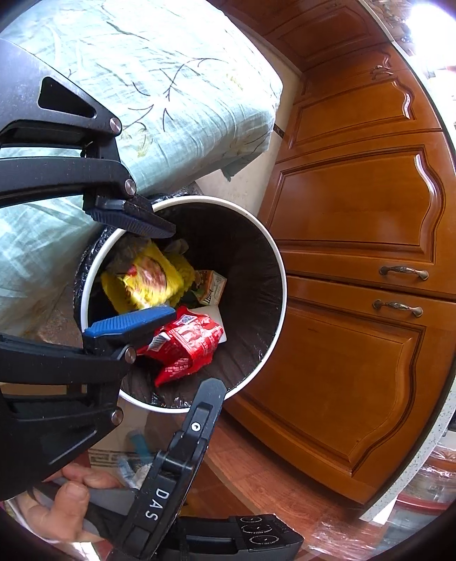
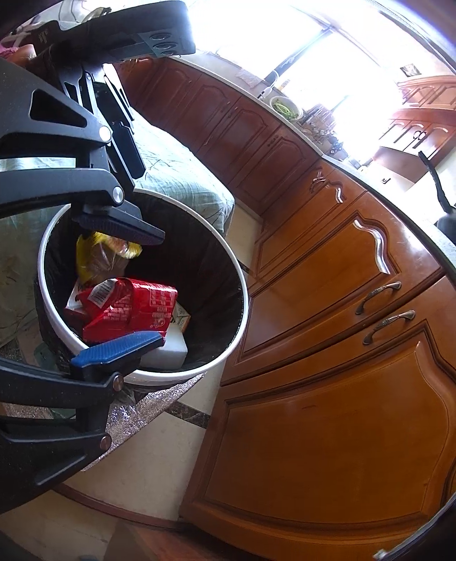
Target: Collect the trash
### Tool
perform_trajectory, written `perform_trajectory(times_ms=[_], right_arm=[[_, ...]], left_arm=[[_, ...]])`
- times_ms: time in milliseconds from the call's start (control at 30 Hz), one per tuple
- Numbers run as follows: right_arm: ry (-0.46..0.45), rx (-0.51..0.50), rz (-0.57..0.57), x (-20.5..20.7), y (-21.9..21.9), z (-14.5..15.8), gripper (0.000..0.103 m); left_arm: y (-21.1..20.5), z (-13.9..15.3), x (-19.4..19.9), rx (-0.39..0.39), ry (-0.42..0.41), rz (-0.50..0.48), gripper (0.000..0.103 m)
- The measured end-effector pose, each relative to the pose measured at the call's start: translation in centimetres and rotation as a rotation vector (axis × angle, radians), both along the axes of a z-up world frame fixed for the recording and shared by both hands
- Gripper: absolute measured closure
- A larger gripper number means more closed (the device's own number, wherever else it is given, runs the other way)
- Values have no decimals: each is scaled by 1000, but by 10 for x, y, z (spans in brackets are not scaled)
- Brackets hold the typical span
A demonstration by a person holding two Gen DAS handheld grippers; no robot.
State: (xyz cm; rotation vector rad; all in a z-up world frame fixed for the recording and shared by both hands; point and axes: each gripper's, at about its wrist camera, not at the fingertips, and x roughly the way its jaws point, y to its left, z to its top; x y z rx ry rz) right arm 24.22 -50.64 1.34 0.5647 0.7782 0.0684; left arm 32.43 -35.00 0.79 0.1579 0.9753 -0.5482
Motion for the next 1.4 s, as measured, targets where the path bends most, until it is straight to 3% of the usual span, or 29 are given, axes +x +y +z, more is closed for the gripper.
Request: perform_trajectory(times_ms=[67, 233, 433, 633, 833, 1033, 1200, 1300, 1400], right_arm=[[-9, 10, -1, -2, 1, 3, 45], [-55, 30, -7, -20, 9, 8, 17], [-131, 6, -36, -59, 36, 13, 4], [-179, -45, -48, -99, 74, 14, 2], [-258, -144, -37, -140, 117, 23, 1], [-376, -262, -32, -172, 148, 66, 0], [-509, -356, -77, -197, 167, 108, 0], [-557, -432, -107, -206, 180, 109, 0], [-548, -444, -100, -207, 188, 91, 0]], left_arm=[[7, 3, -2, -10, -2, 9, 59], [37, 11, -17, -56, -13, 54, 51], [86, 11, -56, -162, -25, 152, 37], [136, 8, -105, -246, -64, 224, 32], [187, 14, -146, -273, -136, 287, 29], [213, 39, -178, -271, -260, 288, 27], [232, 75, -206, -296, -408, 310, 0], [240, 81, -218, -280, -473, 352, 0], [246, 75, -228, -256, -515, 383, 0]])
